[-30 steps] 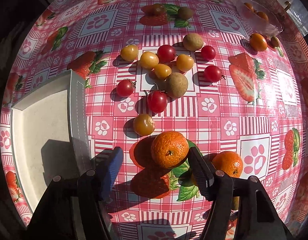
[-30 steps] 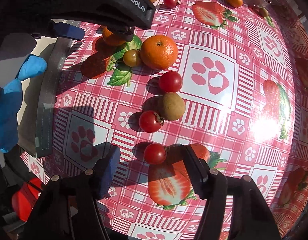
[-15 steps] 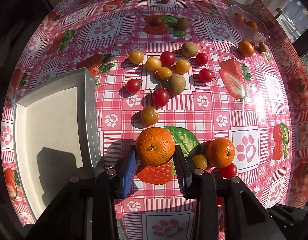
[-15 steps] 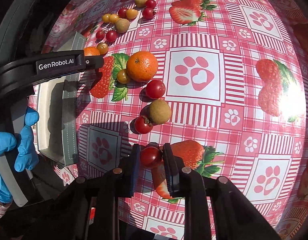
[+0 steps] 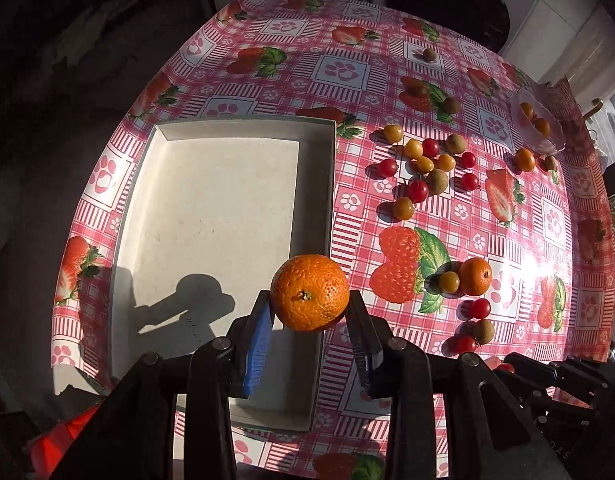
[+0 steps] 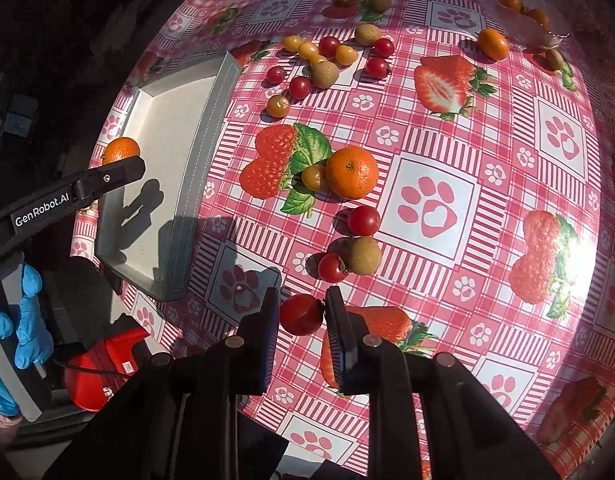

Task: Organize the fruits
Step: 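Grasp a mandarin with the left tool while the right tool grasps a red cherry tomato, then lower both fruits into the white tray and open both tools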

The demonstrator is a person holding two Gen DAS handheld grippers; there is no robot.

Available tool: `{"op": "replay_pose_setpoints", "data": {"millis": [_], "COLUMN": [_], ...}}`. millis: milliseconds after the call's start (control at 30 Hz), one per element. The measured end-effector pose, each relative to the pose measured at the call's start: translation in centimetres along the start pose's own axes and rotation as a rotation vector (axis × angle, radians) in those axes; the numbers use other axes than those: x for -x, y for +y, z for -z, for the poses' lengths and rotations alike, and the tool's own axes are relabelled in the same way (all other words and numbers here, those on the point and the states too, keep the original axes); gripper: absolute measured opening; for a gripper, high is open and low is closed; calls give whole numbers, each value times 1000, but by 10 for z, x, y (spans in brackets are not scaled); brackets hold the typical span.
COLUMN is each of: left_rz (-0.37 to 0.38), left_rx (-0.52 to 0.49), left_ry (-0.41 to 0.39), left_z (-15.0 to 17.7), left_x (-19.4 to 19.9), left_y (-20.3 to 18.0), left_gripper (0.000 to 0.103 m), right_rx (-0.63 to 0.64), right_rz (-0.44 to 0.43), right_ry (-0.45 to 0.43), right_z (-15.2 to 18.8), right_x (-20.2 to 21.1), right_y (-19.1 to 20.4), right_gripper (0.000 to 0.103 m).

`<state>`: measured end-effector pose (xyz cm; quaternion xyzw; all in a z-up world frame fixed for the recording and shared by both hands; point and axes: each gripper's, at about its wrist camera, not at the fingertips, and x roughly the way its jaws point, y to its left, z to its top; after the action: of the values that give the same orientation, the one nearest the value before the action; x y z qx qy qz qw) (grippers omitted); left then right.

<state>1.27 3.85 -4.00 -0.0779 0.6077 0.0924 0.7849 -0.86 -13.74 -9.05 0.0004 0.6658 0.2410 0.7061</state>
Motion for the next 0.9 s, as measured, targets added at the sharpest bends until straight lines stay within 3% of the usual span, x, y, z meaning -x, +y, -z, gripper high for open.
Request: {"op": "replay_pose_setpoints", "data": {"millis": [233, 333, 567, 900], "left_rz": [-14, -17, -17, -36], "left_rx": [-73, -111, -148, -192], "left_ry": [6, 8, 52, 99], "left_z": [-29, -48, -84, -88], "left_x": [-14, -31, -81, -119], "left_y": [62, 81, 105, 107], "left_gripper": [39, 39, 39, 40], "right_rx": [-13, -59, -72, -145], "right_rz": [-25, -65, -40, 50], "right_ry": [-53, -60, -42, 18], "right_z": [-50, -79, -143, -177], "right_x": [-14, -33, -88, -138], "right_y": [63, 90, 141, 138], "right_gripper": [25, 25, 25, 26]}}
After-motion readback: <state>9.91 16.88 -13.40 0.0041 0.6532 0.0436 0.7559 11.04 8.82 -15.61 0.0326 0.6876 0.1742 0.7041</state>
